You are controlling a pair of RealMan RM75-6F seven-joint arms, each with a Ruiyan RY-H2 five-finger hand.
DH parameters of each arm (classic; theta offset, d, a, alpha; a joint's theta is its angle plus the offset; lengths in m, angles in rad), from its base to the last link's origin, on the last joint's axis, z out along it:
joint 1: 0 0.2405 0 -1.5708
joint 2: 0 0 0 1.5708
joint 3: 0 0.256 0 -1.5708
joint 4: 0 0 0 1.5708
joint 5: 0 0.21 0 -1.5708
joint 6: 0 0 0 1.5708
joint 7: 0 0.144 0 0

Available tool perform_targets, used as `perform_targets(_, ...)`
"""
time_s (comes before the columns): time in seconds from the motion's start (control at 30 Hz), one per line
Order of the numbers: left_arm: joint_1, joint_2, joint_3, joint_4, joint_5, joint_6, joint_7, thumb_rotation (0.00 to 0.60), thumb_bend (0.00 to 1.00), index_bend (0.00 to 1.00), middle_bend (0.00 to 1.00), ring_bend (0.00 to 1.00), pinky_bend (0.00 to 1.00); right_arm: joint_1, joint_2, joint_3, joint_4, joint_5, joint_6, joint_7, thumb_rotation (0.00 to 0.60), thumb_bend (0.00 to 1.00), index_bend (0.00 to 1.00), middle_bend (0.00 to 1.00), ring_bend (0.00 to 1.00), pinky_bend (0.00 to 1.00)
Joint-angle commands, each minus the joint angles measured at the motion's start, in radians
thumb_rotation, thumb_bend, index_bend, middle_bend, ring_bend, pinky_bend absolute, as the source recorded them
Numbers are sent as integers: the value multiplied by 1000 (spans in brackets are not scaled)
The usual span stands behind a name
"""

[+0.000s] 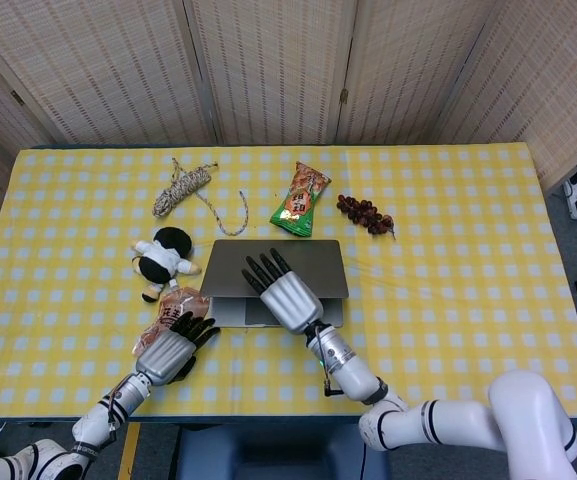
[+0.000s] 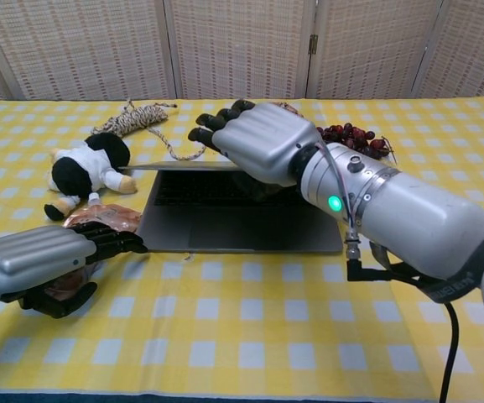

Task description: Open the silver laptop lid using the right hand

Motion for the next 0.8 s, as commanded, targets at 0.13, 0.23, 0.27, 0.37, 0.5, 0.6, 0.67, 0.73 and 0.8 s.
perform_targets(0.13, -2, -1, 3, -1, -3, 3, 3, 600, 737, 38, 134, 0, 0, 22, 27, 45, 5, 39, -4, 4, 600, 664, 0, 0, 0, 0)
perform_targets(0.23, -3, -1, 6, -3, -4, 5, 2, 600, 737, 38, 134, 0, 0, 36, 41, 68, 12, 67, -11, 2, 600, 665, 0, 0, 0, 0)
perform_targets(0.27, -4, 0, 6, -3, -5, 5, 3, 600, 737, 38, 134, 0, 0, 41, 46, 74, 14, 75, -14, 0, 600, 664, 0, 0, 0, 0)
perform_targets(0.37, -4, -1, 9, -4, -6, 7, 6, 600, 737, 38, 134, 0, 0, 59, 60, 93, 24, 101, -22, -4, 600, 664, 0, 0, 0, 0)
perform_targets(0.5, -4, 0, 10, -10, -9, 12, 12, 600, 737, 38, 134, 0, 0, 86, 74, 125, 47, 136, -34, 5, 600, 664, 0, 0, 0, 0)
perform_targets(0.6, -4, 2, 11, -14, -13, 14, 17, 600, 737, 38, 134, 0, 0, 106, 83, 148, 72, 162, -49, 23, 600, 663, 0, 0, 0, 0)
perform_targets(0.67, -5, 3, 11, -16, -15, 14, 20, 600, 737, 38, 134, 0, 0, 119, 89, 158, 90, 175, -58, 31, 600, 664, 0, 0, 0, 0)
perform_targets(0.73, -5, 3, 11, -18, -17, 15, 23, 600, 737, 39, 134, 0, 0, 134, 93, 168, 110, 190, -64, 36, 600, 665, 0, 0, 0, 0)
perform_targets(0.8, -6, 3, 11, -21, -18, 16, 25, 600, 737, 40, 134, 0, 0, 147, 96, 177, 126, 208, -70, 43, 600, 665, 0, 0, 0, 0)
